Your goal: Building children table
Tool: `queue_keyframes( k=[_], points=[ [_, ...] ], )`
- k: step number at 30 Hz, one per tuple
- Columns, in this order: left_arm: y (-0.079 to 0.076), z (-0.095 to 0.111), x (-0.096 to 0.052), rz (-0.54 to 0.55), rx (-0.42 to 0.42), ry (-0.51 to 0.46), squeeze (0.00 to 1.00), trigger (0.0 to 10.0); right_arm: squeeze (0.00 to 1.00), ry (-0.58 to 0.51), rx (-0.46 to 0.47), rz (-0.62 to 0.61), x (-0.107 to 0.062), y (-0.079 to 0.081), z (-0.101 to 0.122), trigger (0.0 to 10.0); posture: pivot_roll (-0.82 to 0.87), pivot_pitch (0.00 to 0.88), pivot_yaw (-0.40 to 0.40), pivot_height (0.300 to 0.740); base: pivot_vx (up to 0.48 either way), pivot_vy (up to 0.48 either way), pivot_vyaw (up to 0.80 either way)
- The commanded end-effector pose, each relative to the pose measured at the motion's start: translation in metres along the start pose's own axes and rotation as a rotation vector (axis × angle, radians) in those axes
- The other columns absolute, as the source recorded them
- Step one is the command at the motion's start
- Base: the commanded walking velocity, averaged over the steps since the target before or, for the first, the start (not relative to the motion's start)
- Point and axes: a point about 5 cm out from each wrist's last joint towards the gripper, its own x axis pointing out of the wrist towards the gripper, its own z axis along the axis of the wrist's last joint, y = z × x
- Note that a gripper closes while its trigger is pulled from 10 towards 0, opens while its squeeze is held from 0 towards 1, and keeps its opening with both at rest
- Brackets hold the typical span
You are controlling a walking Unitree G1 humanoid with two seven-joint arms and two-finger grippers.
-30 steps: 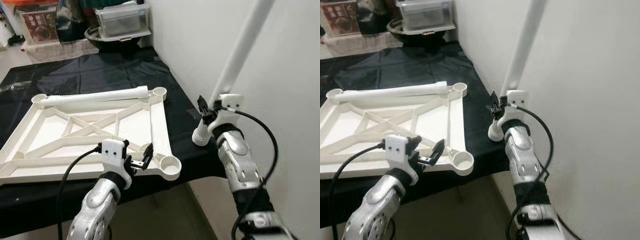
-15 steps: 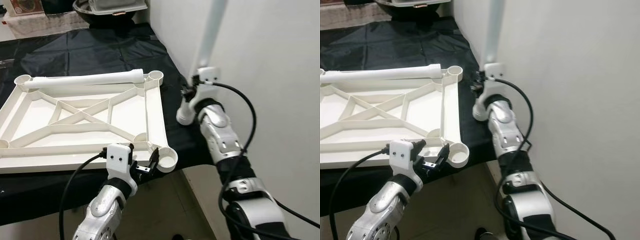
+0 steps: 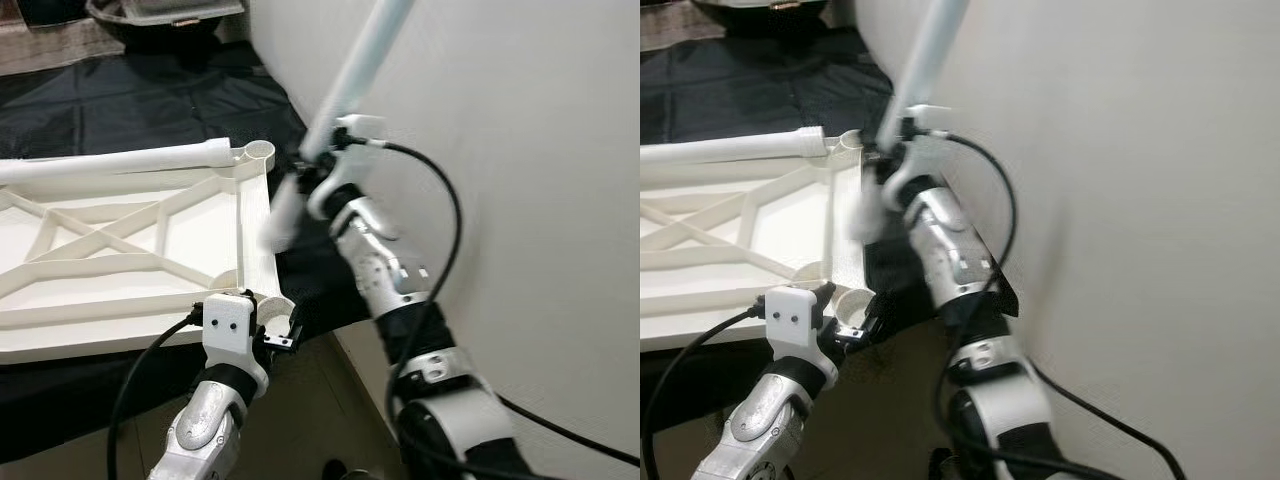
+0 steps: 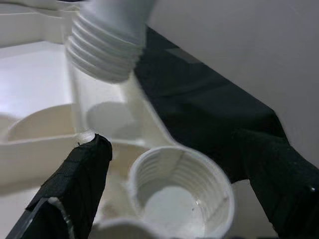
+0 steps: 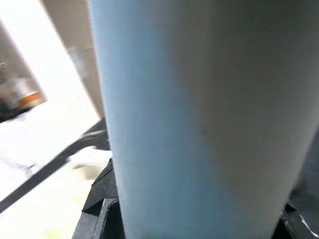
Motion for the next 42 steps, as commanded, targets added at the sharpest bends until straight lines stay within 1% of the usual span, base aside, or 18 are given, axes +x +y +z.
queue_keyframes(
  k=[1, 4, 7, 8, 9, 10, 12, 14, 16, 18, 20, 21, 22, 24, 30, 38, 40, 42],
  points=[
    [0.006, -0.004, 0.000, 0.039, 0.006, 0.016, 0.00, 10.0, 0.00, -0.006, -0.014, 0.004, -0.002, 0.004, -0.004, 10.0, 0.05, 0.190, -0.084, 0.740, 0.000, 0.000, 0.00],
    [0.007, -0.003, 0.001, 0.040, 0.008, 0.013, 0.00, 10.0, 0.00, -0.002, -0.025, -0.022, -0.003, -0.001, -0.005, 10.0, 0.05, 0.192, -0.083, 0.740, 0.000, 0.000, 0.00],
    [0.011, -0.002, 0.003, 0.046, 0.021, 0.008, 0.00, 10.0, 0.00, -0.052, -0.084, -0.136, -0.012, -0.031, 0.005, 10.0, 0.06, 0.186, -0.077, 0.740, 0.000, 0.000, 0.00],
    [0.011, -0.002, 0.004, 0.045, 0.024, 0.007, 0.00, 10.0, 0.00, -0.071, -0.107, -0.164, -0.016, -0.039, 0.009, 10.0, 0.06, 0.185, -0.076, 0.740, 0.000, 0.000, 0.00],
    [0.011, -0.002, 0.004, 0.045, 0.024, 0.007, 0.00, 10.0, 0.00, -0.071, -0.107, -0.164, -0.016, -0.039, 0.009, 10.0, 0.06, 0.185, -0.076, 0.740, 0.000, 0.000, 0.00],
    [0.010, -0.002, 0.004, 0.039, 0.025, 0.006, 0.00, 10.0, 0.00, -0.127, -0.101, -0.185, -0.023, -0.049, 0.022, 10.0, 0.06, 0.179, -0.072, 0.740, 0.000, 0.000, 0.00],
    [0.010, -0.002, 0.004, 0.039, 0.025, 0.006, 0.00, 10.0, 0.00, -0.127, -0.101, -0.185, -0.023, -0.049, 0.022, 10.0, 0.06, 0.179, -0.072, 0.740, 0.000, 0.000, 0.00],
    [0.007, -0.001, 0.005, 0.024, 0.041, 0.000, 0.00, 10.0, 0.00, -0.164, -0.116, -0.172, -0.034, -0.056, 0.032, 10.0, 0.06, 0.162, -0.065, 0.740, 0.000, 0.000, 0.00],
    [0.007, 0.000, 0.006, 0.019, 0.048, -0.002, 0.00, 10.0, 0.00, -0.166, -0.129, -0.166, -0.037, -0.058, 0.034, 10.0, 0.06, 0.162, -0.065, 0.740, 0.000, 0.000, 0.00],
    [0.005, 0.001, 0.005, 0.007, 0.050, -0.005, 0.00, 10.0, 0.00, -0.161, -0.180, -0.140, -0.054, -0.062, 0.035, 10.0, 0.06, 0.147, -0.056, 0.740, 0.000, 0.000, 0.00],
    [0.005, 0.001, 0.005, 0.007, 0.050, -0.005, 0.00, 10.0, 0.00, -0.161, -0.180, -0.140, -0.054, -0.062, 0.035, 10.0, 0.06, 0.147, -0.056, 0.740, 0.000, 0.000, 0.00],
    [0.004, 0.001, 0.005, -0.001, 0.050, -0.004, 0.00, 10.0, 0.00, -0.162, -0.199, -0.131, -0.062, -0.065, 0.036, 10.0, 0.06, 0.143, -0.049, 0.740, 0.000, 0.000, 0.00],
    [0.004, 0.001, 0.005, -0.001, 0.050, -0.004, 0.00, 10.0, 0.00, -0.162, -0.199, -0.131, -0.062, -0.065, 0.036, 10.0, 0.06, 0.143, -0.049, 0.740, 0.000, 0.000, 0.00],
    [0.002, 0.000, 0.004, -0.018, 0.050, 0.003, 0.00, 10.0, 0.00, -0.155, -0.226, -0.150, -0.075, -0.072, 0.035, 10.0, 0.06, 0.134, -0.044, 0.740, 0.000, 0.000, 0.80],
    [0.000, -0.001, 0.004, -0.034, 0.053, 0.006, 0.00, 10.0, 0.00, -0.154, -0.230, -0.166, -0.079, -0.074, 0.034, 10.0, 0.06, 0.127, -0.039, 0.740, 0.000, 0.000, 0.80],
    [-0.003, -0.001, 0.009, -0.052, 0.074, 0.001, 0.00, 10.0, 0.00, -0.152, -0.223, -0.184, -0.082, -0.069, 0.031, 10.0, 0.06, 0.115, -0.039, 0.740, 0.000, 0.000, 0.80],
    [-0.003, -0.001, 0.009, -0.052, 0.076, 0.001, 0.00, 10.0, 0.00, -0.143, -0.218, -0.192, -0.083, -0.069, 0.030, 10.0, 0.06, 0.116, -0.041, 0.740, 0.000, 0.000, 0.00],
    [-0.003, -0.002, 0.008, -0.050, 0.081, 0.006, 0.00, 10.0, 0.00, -0.118, -0.227, -0.228, -0.086, -0.077, 0.029, 10.0, 0.06, 0.119, -0.041, 0.740, 0.000, 0.000, 0.00]
  ],
)
